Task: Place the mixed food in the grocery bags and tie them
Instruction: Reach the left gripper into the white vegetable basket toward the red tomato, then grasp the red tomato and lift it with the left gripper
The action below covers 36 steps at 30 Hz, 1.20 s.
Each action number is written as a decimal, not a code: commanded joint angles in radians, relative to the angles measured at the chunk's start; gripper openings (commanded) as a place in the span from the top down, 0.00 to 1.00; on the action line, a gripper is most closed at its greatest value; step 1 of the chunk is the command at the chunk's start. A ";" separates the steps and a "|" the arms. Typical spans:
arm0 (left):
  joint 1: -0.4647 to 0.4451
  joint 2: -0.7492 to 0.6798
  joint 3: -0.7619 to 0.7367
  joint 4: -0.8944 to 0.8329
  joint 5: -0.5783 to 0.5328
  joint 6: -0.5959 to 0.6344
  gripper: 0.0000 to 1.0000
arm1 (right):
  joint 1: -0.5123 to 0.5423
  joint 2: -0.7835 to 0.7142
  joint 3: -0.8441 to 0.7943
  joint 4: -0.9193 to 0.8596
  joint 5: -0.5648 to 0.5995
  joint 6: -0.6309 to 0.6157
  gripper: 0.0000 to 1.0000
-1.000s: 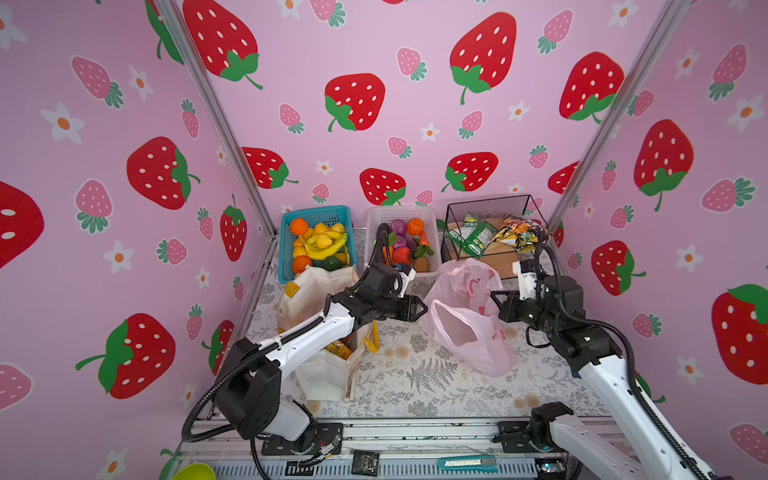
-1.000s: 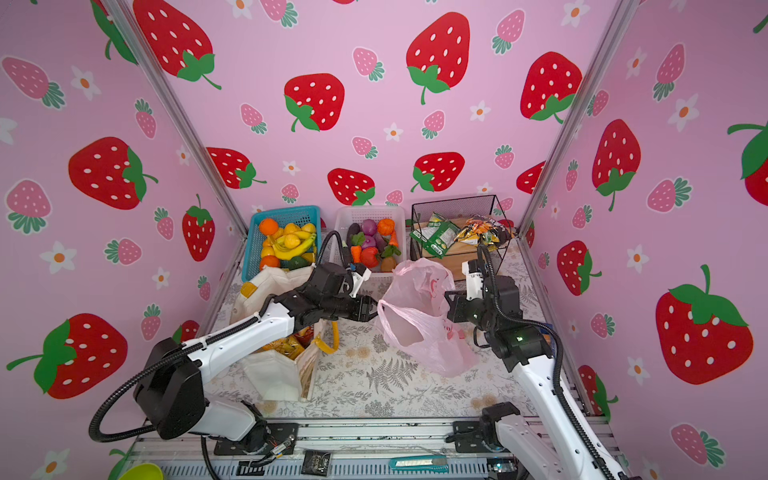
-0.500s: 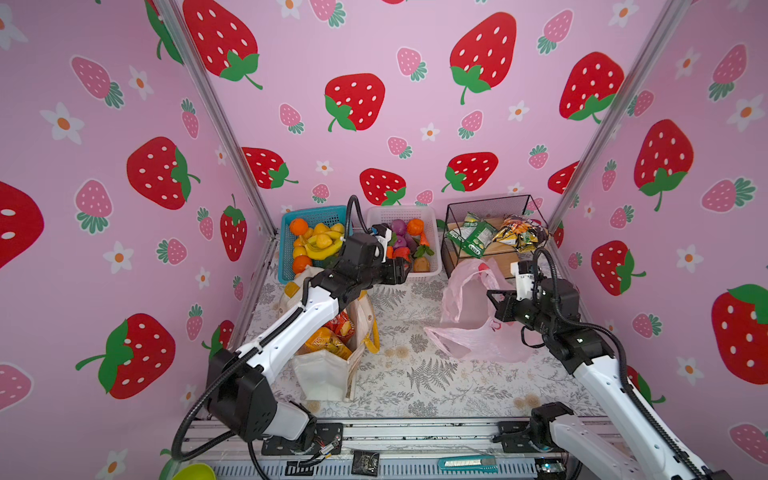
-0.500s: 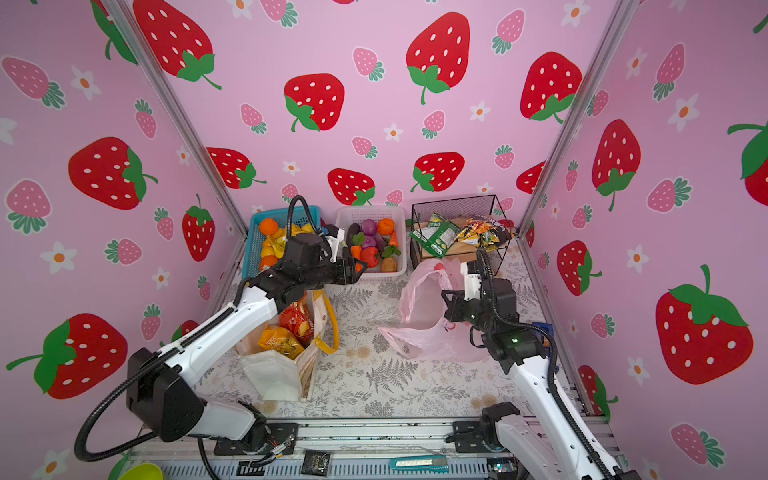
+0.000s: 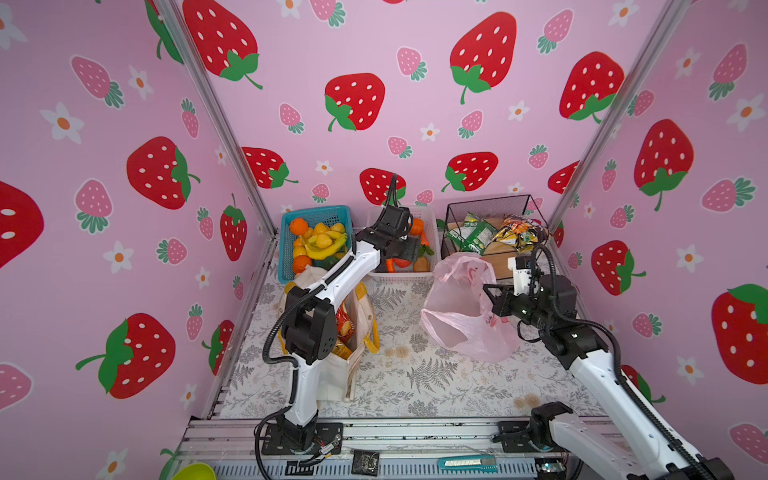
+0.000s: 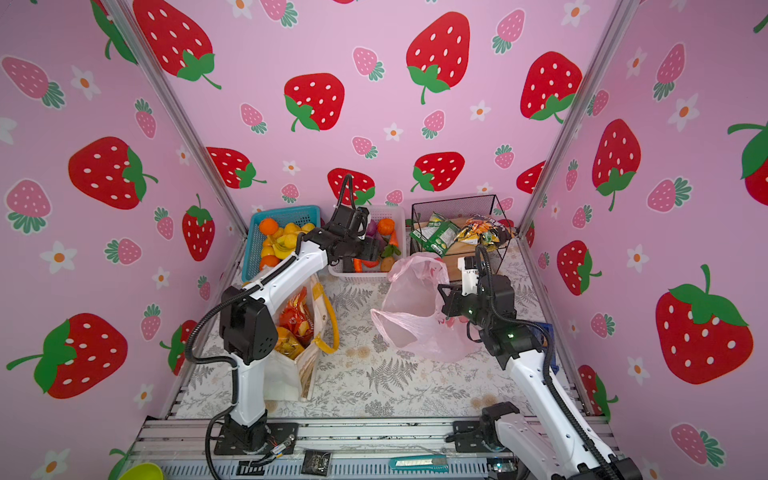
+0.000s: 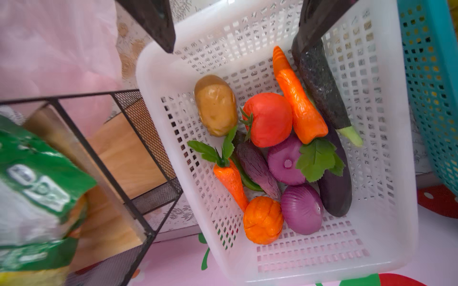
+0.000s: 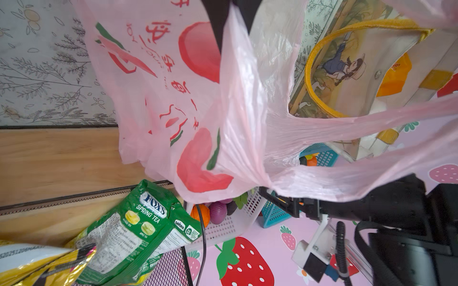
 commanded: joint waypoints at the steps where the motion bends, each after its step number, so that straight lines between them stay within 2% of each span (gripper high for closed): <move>1: 0.004 0.094 0.150 -0.133 -0.053 0.055 0.20 | -0.005 -0.009 -0.002 0.023 0.006 -0.021 1.00; 8: 0.023 0.274 0.364 -0.237 -0.062 0.104 0.18 | -0.004 -0.006 -0.002 0.021 0.016 -0.031 1.00; 17: 0.037 0.377 0.448 -0.254 0.008 0.182 0.13 | -0.004 0.002 -0.008 0.028 0.017 -0.031 1.00; 26: 0.037 0.471 0.550 -0.281 -0.014 0.263 0.13 | -0.005 0.002 -0.012 0.036 0.020 -0.026 1.00; 36: 0.037 0.531 0.575 -0.271 -0.030 0.337 0.11 | -0.004 0.044 -0.016 0.052 0.013 -0.023 1.00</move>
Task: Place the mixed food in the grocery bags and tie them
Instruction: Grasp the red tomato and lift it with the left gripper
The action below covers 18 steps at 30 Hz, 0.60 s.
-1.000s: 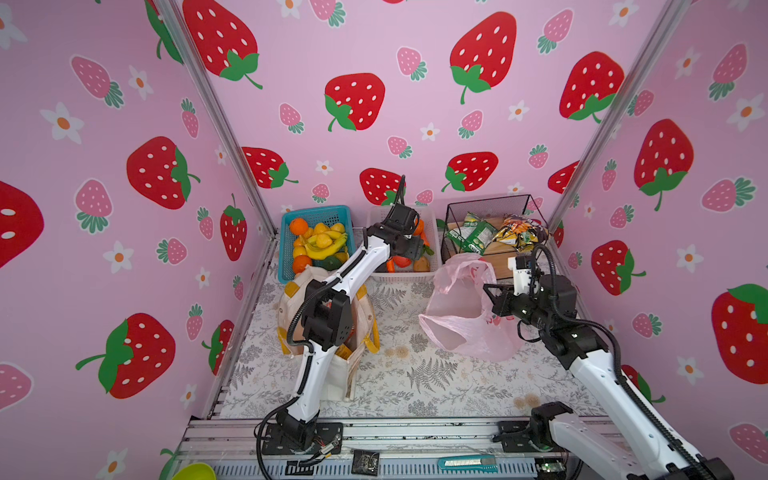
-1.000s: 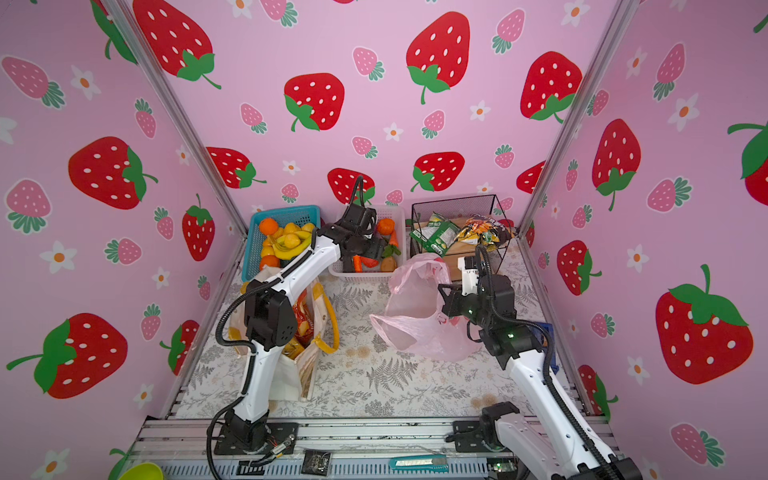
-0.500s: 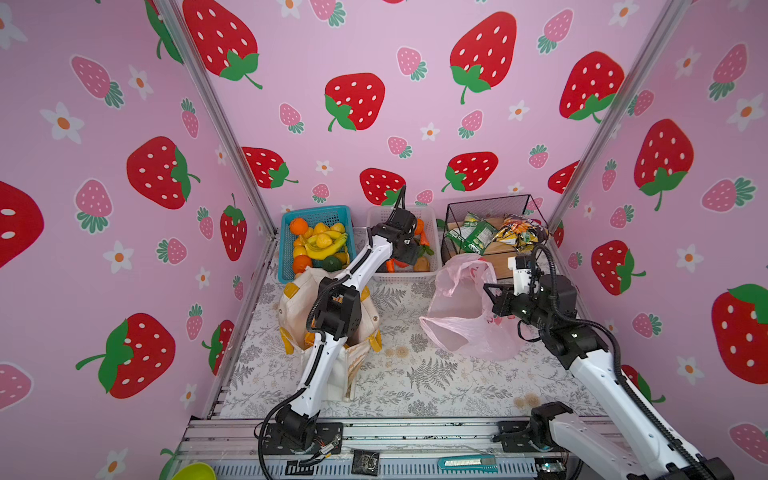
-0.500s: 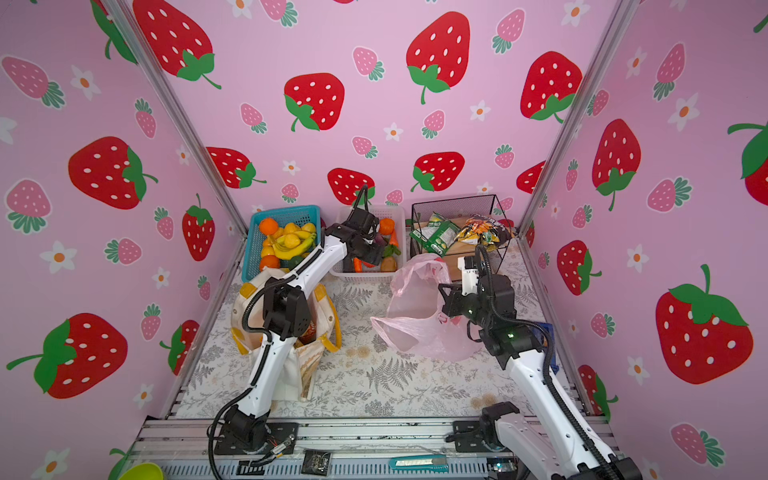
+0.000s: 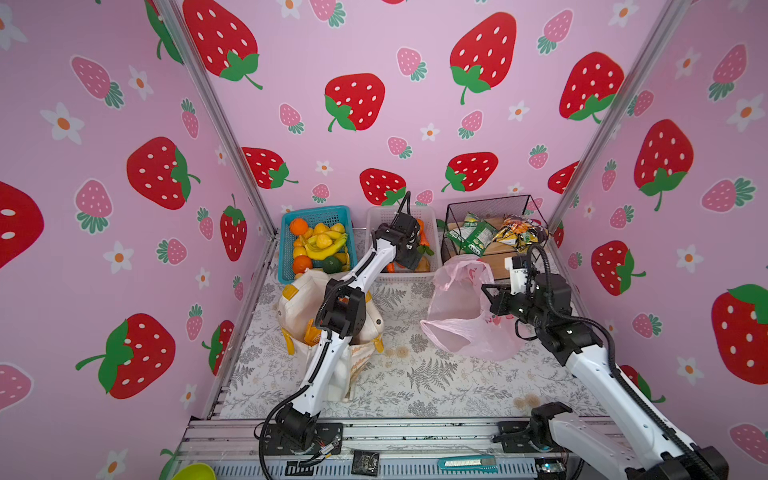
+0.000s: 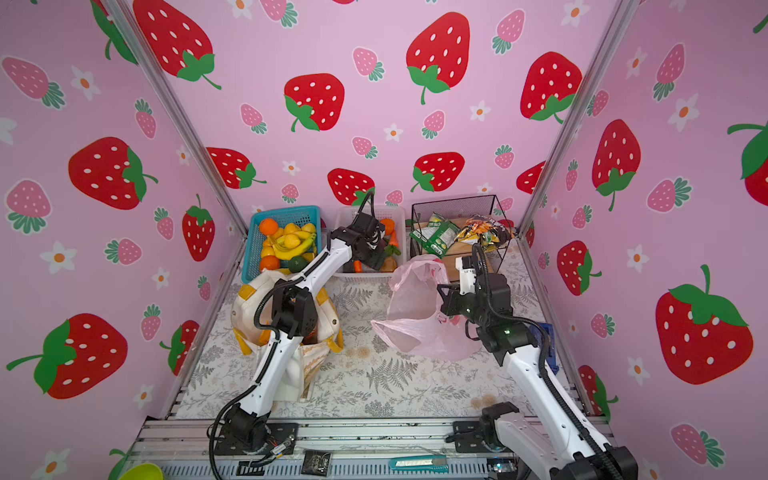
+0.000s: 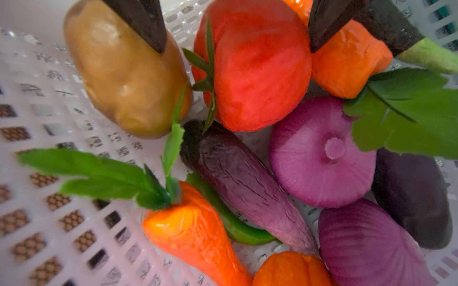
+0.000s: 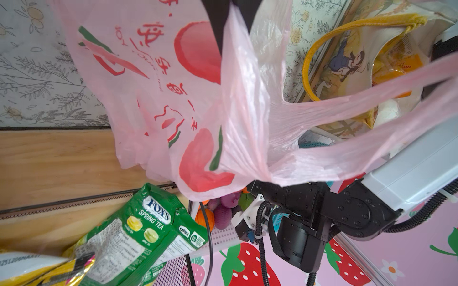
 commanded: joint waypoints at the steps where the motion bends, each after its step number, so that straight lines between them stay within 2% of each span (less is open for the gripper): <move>1: -0.001 0.036 0.048 -0.021 -0.015 0.061 0.12 | -0.004 -0.001 -0.006 0.030 0.000 -0.006 1.00; 10: -0.001 -0.011 0.061 0.003 -0.009 0.053 0.35 | -0.003 0.006 -0.011 0.039 0.001 0.002 1.00; 13: -0.001 -0.079 0.031 0.017 0.021 0.023 0.41 | -0.004 0.001 -0.011 0.039 0.010 0.005 1.00; 18: -0.002 -0.252 -0.110 0.091 0.095 -0.054 0.47 | -0.004 -0.005 -0.017 0.051 0.031 0.024 1.00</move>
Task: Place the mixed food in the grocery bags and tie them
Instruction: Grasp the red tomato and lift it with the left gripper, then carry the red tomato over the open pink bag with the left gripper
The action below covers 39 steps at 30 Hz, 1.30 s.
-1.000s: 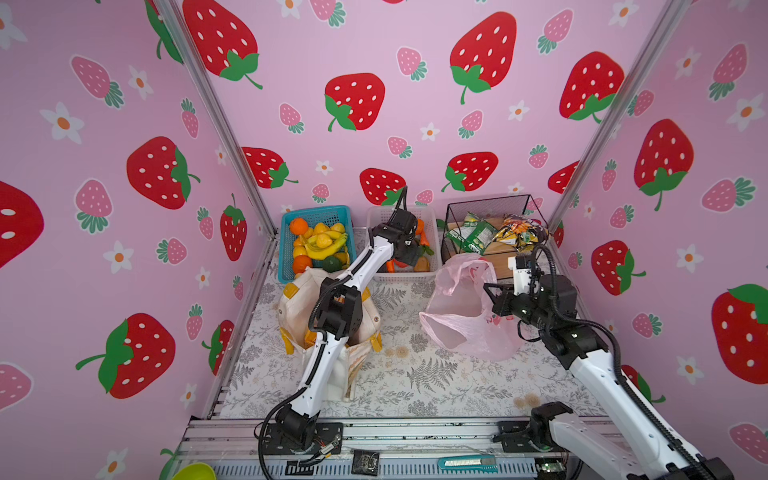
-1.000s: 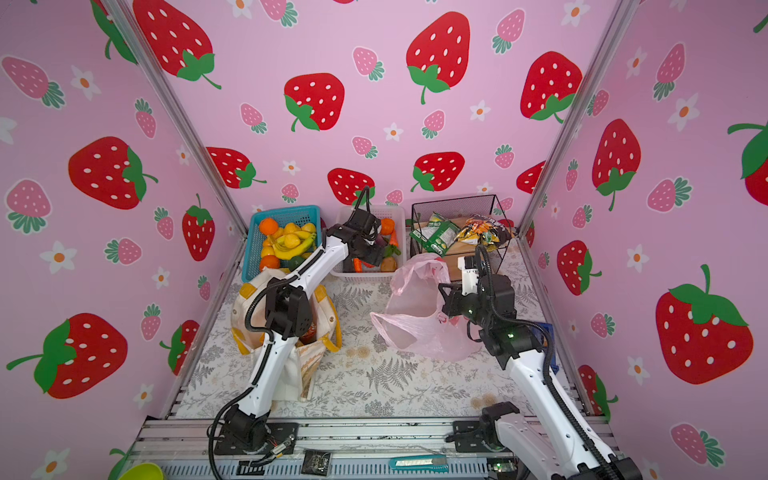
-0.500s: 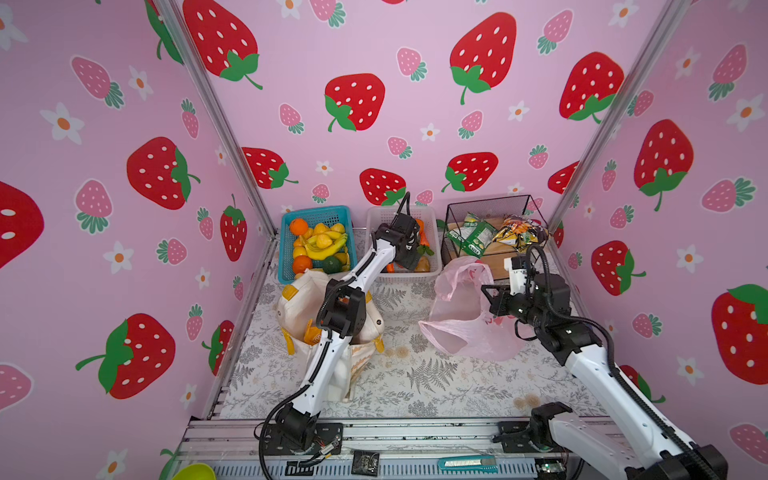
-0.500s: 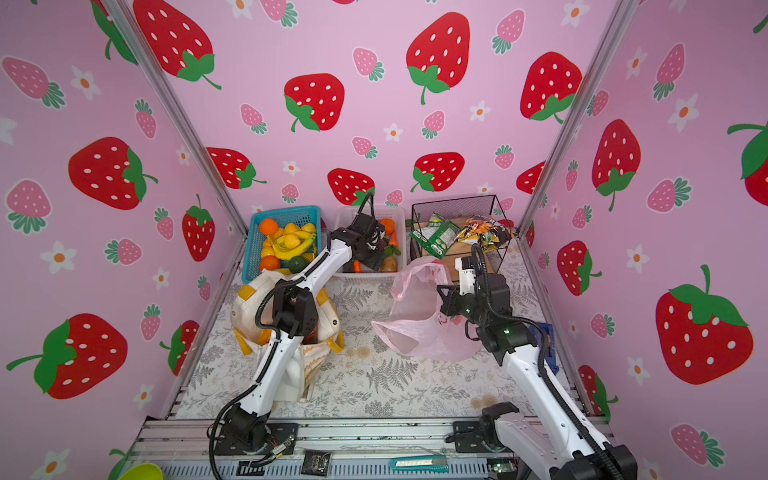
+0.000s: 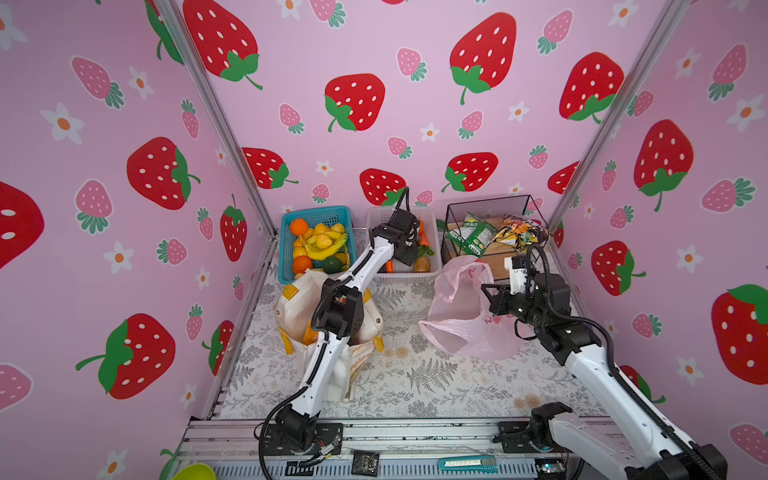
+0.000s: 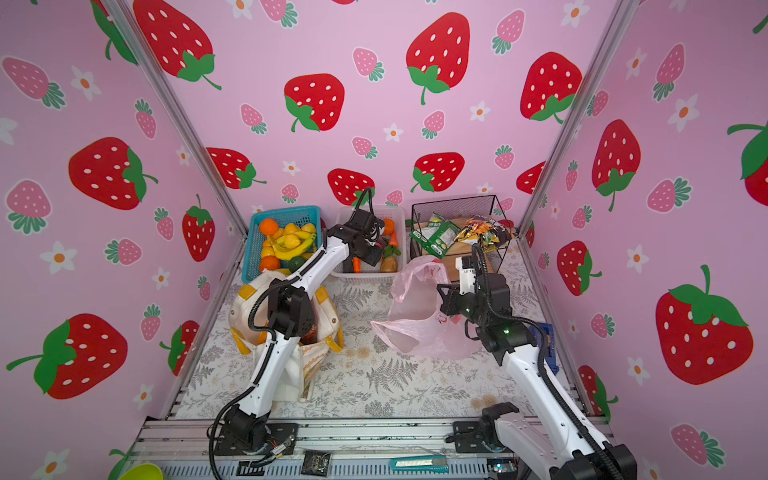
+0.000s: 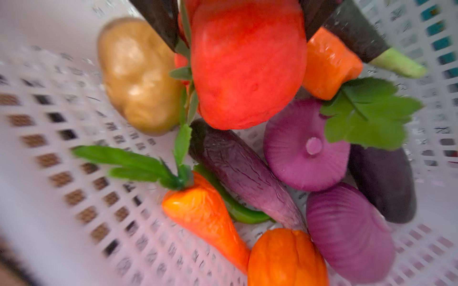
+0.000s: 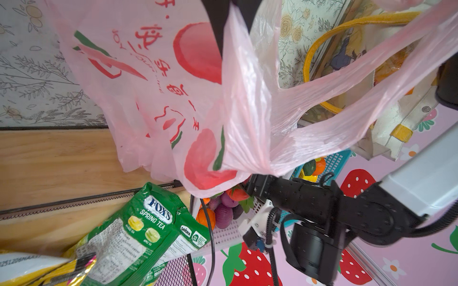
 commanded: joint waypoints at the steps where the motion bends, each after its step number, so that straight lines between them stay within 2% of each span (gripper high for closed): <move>1: -0.003 -0.167 -0.056 0.074 0.082 -0.060 0.49 | -0.005 -0.008 -0.016 0.035 0.029 0.018 1.00; 7: -0.031 -0.430 -0.275 0.126 0.177 -0.148 0.56 | -0.005 -0.013 -0.028 0.049 0.085 0.049 1.00; 9: -0.058 -0.563 -0.434 0.176 0.162 -0.172 0.56 | -0.005 -0.011 -0.031 0.054 0.096 0.059 1.00; 10: -0.075 -0.638 -0.545 0.219 0.116 -0.184 0.57 | -0.005 -0.010 -0.033 0.058 0.098 0.064 1.00; 13: -0.115 -0.851 -0.848 0.349 0.071 -0.239 0.56 | -0.006 -0.005 -0.036 0.078 0.089 0.080 1.00; 16: -0.156 -1.007 -1.076 0.382 0.051 -0.281 0.56 | -0.006 0.004 -0.027 0.079 0.065 0.084 1.00; 19: -0.232 -1.107 -1.255 0.389 0.034 -0.266 0.55 | -0.005 0.007 -0.017 0.081 0.039 0.083 1.00; 22: -0.269 -1.115 -1.343 0.413 0.096 -0.232 0.54 | -0.005 0.023 -0.010 0.096 -0.011 0.084 1.00; 26: -0.312 -1.044 -1.313 0.393 0.146 -0.163 0.56 | -0.006 0.044 -0.001 0.100 -0.076 0.093 1.00; 30: -0.366 -0.981 -1.286 0.466 0.301 -0.137 0.56 | -0.004 0.029 -0.030 0.148 -0.097 0.140 1.00; 34: -0.372 -0.917 -1.275 0.630 0.420 -0.224 0.56 | -0.004 0.023 -0.057 0.179 -0.139 0.179 1.00; 39: -0.373 -0.839 -1.256 0.810 0.429 -0.363 0.55 | -0.005 -0.002 -0.078 0.180 -0.155 0.205 1.00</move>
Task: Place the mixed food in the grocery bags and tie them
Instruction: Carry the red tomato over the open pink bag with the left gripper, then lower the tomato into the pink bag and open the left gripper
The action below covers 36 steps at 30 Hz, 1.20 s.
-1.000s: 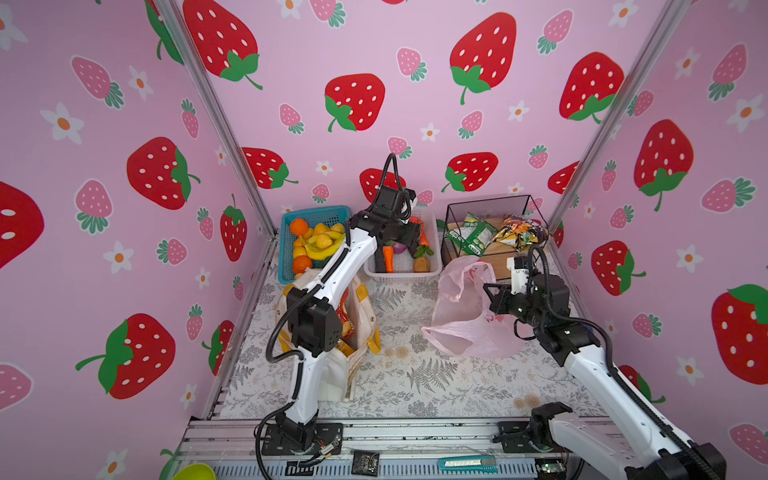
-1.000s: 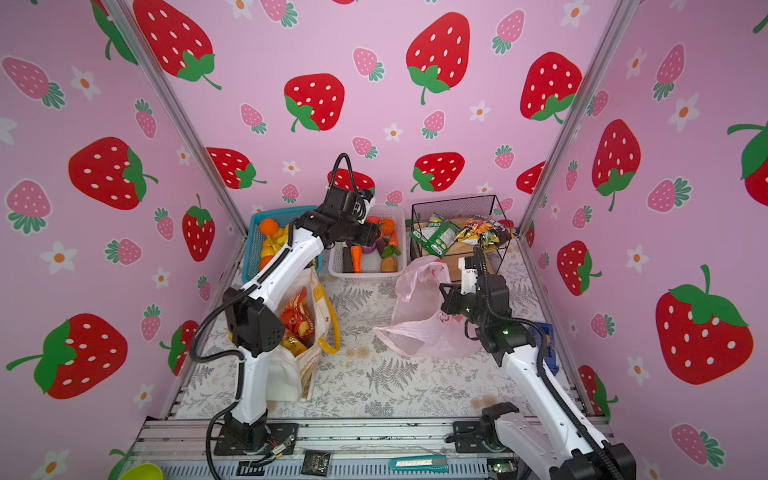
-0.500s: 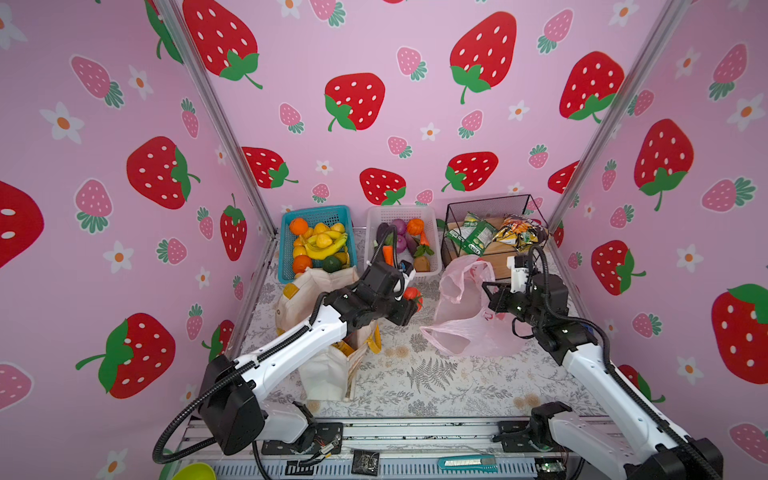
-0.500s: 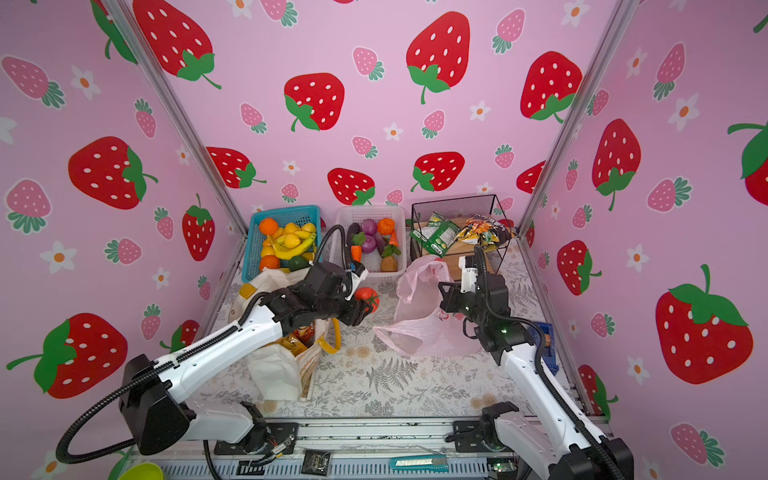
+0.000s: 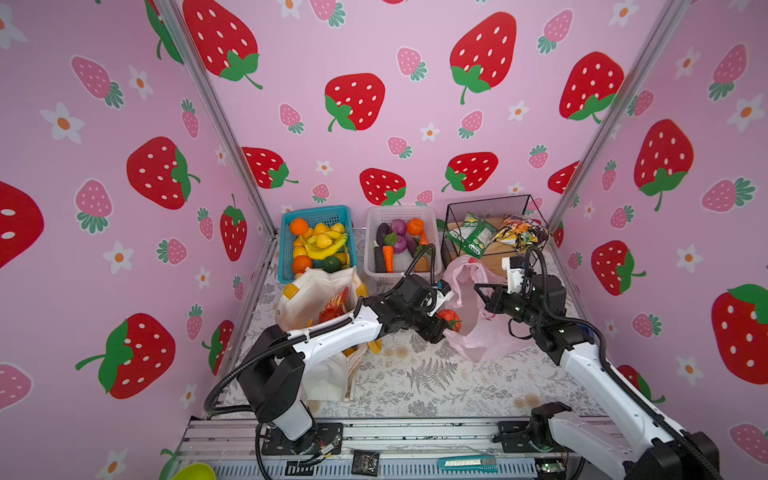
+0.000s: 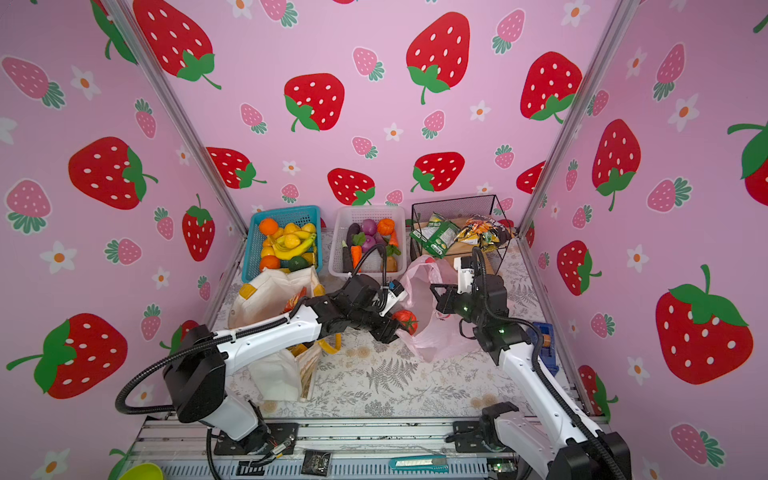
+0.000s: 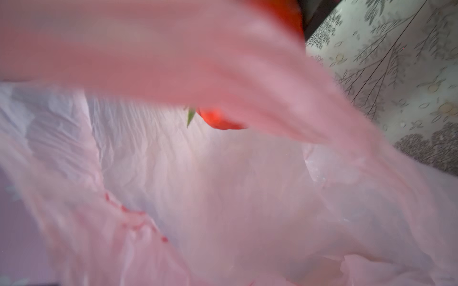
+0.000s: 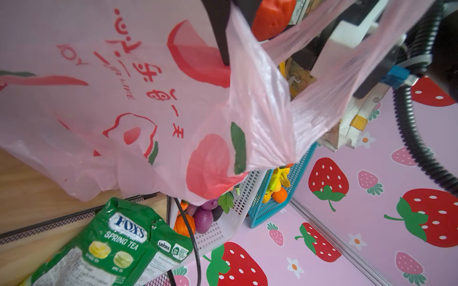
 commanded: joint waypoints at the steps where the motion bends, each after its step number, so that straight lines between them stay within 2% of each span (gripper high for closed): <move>1: 0.003 0.038 0.048 0.203 0.052 -0.126 0.55 | -0.003 -0.032 -0.019 0.035 -0.038 0.039 1.00; 7: 0.002 0.072 0.011 0.375 -0.040 -0.296 0.50 | -0.002 -0.043 -0.050 0.047 -0.083 0.058 1.00; 11: -0.001 0.079 0.003 0.341 -0.181 -0.334 0.46 | -0.002 -0.040 -0.054 0.062 -0.159 0.065 1.00; 13: -0.005 0.092 -0.006 0.317 -0.249 -0.339 0.41 | -0.003 -0.043 -0.065 0.111 -0.208 0.104 1.00; 16: -0.005 0.122 -0.025 0.322 -0.290 -0.352 0.35 | -0.003 -0.050 -0.115 0.251 -0.268 0.214 1.00; 19: -0.005 0.145 -0.033 0.331 -0.312 -0.355 0.32 | -0.003 -0.044 -0.159 0.374 -0.306 0.309 1.00; 22: -0.005 0.151 -0.030 0.322 -0.325 -0.335 0.29 | -0.003 -0.041 -0.183 0.426 -0.313 0.353 1.00; 25: -0.004 0.154 -0.021 0.294 -0.331 -0.315 0.25 | -0.002 -0.044 -0.186 0.436 -0.307 0.364 1.00; 31: 0.001 0.111 -0.030 0.255 -0.321 -0.272 0.11 | -0.010 -0.034 -0.188 0.415 -0.285 0.341 1.00; 36: 0.021 0.035 -0.060 0.235 -0.233 -0.240 0.06 | -0.051 -0.025 -0.203 0.406 -0.279 0.334 1.00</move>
